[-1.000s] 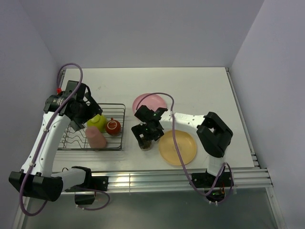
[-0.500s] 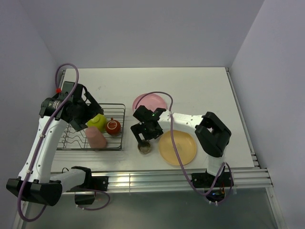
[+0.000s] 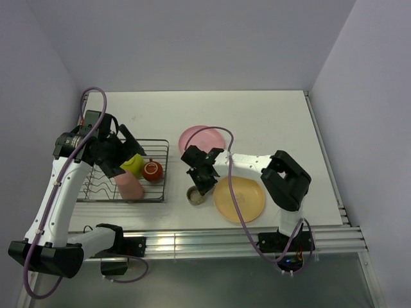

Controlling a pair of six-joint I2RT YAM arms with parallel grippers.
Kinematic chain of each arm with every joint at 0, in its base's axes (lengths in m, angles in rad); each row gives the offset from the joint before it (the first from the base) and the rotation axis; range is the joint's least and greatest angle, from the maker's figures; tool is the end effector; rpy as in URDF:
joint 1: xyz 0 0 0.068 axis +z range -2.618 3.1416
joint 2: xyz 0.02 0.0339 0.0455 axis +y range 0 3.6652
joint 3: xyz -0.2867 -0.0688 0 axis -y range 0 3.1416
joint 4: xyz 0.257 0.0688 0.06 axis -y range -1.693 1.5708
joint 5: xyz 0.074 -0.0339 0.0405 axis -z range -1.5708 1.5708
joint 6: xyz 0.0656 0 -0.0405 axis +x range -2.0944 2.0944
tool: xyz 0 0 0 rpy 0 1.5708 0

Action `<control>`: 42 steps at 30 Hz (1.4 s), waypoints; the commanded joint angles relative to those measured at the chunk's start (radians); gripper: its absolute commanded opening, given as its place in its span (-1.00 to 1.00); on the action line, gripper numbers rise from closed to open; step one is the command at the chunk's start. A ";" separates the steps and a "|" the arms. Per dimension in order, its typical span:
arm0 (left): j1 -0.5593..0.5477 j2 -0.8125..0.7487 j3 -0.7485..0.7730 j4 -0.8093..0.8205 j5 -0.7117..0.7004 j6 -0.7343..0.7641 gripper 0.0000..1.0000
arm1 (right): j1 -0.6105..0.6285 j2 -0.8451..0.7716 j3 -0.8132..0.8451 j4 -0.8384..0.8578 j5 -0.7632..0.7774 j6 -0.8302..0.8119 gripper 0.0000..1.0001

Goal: Load the mixed dishes into the dish rack

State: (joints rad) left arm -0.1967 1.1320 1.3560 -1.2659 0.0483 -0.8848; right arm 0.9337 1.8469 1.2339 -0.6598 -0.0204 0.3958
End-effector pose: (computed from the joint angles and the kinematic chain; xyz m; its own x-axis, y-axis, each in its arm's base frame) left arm 0.2013 -0.0433 0.3682 -0.7059 -0.6474 -0.2874 -0.5164 0.7481 -0.4168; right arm 0.2273 0.3094 0.1571 -0.8359 -0.4816 -0.2634 -0.5256 0.8406 0.1312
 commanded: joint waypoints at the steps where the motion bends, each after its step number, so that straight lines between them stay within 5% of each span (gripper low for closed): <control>1: -0.006 -0.009 0.040 0.057 0.183 0.001 0.98 | 0.008 0.015 0.004 0.034 -0.009 -0.008 -0.88; 8: -0.023 -0.052 -0.072 0.330 0.566 -0.121 0.98 | -0.033 -0.141 0.085 -0.026 -0.093 0.018 -1.00; 14: -0.033 -0.092 -0.147 0.479 0.671 -0.316 0.98 | -0.163 -0.330 0.125 0.015 -0.332 0.064 -1.00; 16: -0.036 -0.115 -0.165 0.540 0.709 -0.475 0.99 | -0.218 -0.441 0.063 0.166 -0.490 0.113 -1.00; 24: -0.043 -0.239 -0.339 0.891 0.765 -0.861 0.99 | -0.236 -0.525 -0.025 0.473 -0.636 0.189 -1.00; 33: -0.058 -0.232 -0.296 0.873 0.795 -0.950 0.98 | -0.236 -0.572 -0.077 0.753 -0.664 0.259 -1.00; 42: -0.060 -0.225 -0.281 0.833 0.805 -0.953 0.98 | -0.234 -0.557 -0.044 0.860 -0.671 0.290 -1.00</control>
State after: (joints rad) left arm -0.2478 0.9047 1.0542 -0.4526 0.8413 -1.8038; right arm 0.6926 1.3273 1.1469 0.0128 -0.6422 0.6399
